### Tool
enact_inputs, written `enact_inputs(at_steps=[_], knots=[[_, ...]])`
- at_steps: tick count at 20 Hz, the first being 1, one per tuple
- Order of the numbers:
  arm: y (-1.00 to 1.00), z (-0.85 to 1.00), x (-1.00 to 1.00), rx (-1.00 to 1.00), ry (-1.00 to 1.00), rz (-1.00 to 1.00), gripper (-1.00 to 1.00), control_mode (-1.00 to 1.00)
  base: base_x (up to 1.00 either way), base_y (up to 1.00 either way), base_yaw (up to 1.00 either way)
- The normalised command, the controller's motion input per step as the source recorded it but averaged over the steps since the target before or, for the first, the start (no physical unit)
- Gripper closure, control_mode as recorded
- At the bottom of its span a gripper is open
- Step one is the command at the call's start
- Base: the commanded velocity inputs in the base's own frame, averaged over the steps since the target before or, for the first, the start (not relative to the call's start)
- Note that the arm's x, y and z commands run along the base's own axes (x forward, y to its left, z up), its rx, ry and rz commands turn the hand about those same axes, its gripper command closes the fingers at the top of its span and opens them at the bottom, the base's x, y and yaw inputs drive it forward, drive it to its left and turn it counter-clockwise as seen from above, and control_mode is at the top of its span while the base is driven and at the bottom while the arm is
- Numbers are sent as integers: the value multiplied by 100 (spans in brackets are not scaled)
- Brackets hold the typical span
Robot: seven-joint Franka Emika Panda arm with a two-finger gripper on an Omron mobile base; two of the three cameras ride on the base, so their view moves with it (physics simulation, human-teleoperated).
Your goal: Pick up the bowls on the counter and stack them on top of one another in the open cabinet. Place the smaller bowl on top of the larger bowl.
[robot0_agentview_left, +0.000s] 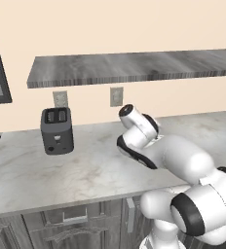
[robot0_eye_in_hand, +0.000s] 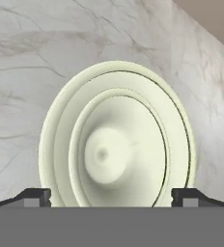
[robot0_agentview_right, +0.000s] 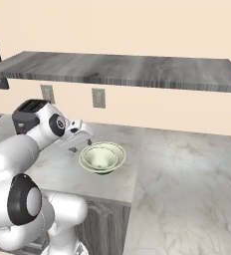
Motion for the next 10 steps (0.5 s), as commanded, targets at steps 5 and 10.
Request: enact_inputs(at_steps=[5,10], knots=[[0,-43,0,-6,0,0,-100,-100,0,0,0],[0,-41,0,-7,0,0,-100,-100,0,0,0]])
